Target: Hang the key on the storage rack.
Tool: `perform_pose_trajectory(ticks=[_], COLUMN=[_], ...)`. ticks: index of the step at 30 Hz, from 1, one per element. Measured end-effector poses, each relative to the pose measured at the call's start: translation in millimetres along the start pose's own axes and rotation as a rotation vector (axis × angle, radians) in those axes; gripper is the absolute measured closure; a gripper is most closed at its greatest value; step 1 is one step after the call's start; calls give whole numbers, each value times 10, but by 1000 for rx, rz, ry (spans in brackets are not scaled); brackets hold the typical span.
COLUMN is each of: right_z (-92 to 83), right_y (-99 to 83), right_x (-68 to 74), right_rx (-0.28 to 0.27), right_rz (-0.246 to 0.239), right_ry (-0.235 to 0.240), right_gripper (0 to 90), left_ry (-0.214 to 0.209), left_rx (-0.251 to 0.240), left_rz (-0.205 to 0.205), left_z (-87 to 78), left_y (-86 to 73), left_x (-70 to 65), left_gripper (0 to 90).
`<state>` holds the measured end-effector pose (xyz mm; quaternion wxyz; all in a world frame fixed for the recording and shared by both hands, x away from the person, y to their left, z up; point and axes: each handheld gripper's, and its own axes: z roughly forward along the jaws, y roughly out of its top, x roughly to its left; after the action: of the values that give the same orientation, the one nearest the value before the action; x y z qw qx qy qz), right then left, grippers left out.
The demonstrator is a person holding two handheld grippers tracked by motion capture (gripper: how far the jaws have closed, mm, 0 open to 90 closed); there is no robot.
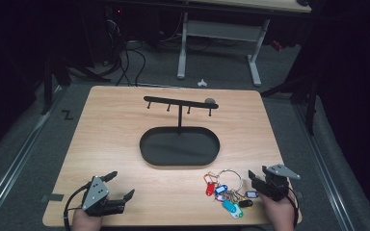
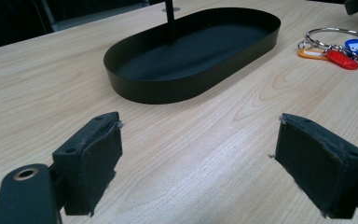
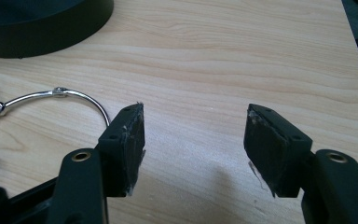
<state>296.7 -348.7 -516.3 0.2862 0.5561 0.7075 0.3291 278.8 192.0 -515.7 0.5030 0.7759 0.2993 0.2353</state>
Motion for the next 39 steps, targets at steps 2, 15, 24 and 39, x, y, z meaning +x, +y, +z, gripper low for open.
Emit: perform_pose_trajectory(ticks=[2,15,24,39], right_z=[11,-59,-130,-18], right_y=[-3,-20,73,319], right_x=[0,-3,137,289], right_rx=[-1,5,-5,260], right_rz=[9,-16,-31,-217], right_ry=[6,64,97,128], right_gripper=[383,323,280,248], left_ry=[0,-21,-26,-39], left_rx=[2,4,-20,-17], left_rz=[-4,8,14,13], left_z=[7,97,203,226], left_y=[3,37,92,97], left_x=[8,-20,-33,-32], left_gripper=[150,150,150,150])
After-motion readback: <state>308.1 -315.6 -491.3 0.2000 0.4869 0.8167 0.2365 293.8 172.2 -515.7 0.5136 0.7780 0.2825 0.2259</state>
